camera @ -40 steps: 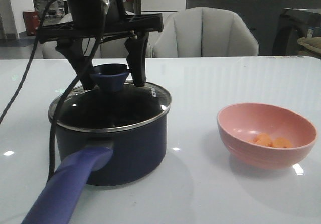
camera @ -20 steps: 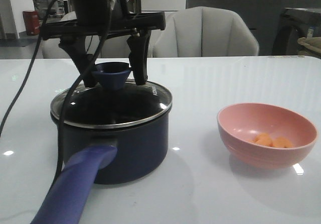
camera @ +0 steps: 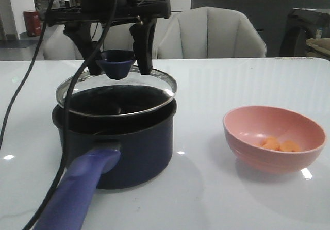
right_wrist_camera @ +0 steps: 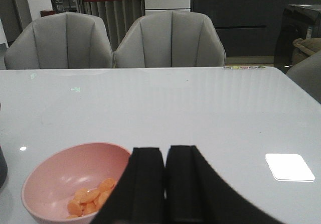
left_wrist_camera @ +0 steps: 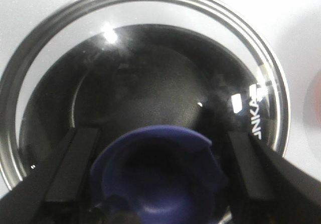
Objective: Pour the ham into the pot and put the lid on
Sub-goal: 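Grasp the lid knob with the left gripper and lift the lid off, then set the glass lid down on the table beside the pot, left gripper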
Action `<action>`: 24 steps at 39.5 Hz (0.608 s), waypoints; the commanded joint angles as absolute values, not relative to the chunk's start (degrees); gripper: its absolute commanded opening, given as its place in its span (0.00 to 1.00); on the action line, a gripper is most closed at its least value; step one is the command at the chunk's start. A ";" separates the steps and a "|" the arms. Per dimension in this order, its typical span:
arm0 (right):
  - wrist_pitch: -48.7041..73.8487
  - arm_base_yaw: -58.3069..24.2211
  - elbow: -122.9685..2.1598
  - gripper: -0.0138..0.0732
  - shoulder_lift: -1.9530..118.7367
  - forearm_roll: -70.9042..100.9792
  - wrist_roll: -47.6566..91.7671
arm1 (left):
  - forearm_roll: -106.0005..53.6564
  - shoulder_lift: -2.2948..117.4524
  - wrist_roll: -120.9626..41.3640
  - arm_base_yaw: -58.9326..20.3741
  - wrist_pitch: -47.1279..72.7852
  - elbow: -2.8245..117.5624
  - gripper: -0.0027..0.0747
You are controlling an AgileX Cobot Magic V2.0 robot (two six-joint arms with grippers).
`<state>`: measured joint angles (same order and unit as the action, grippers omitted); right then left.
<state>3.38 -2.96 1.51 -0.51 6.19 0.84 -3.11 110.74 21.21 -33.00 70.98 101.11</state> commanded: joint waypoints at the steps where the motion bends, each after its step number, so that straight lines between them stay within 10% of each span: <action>1: -0.74 -2.55 2.08 0.33 -1.68 5.70 1.06 | -5.76 106.15 16.52 -31.53 73.72 103.20 0.37; 24: -0.74 -2.55 2.08 0.33 -1.68 5.70 1.06 | -4.84 94.87 5.31 -11.05 71.96 94.13 0.37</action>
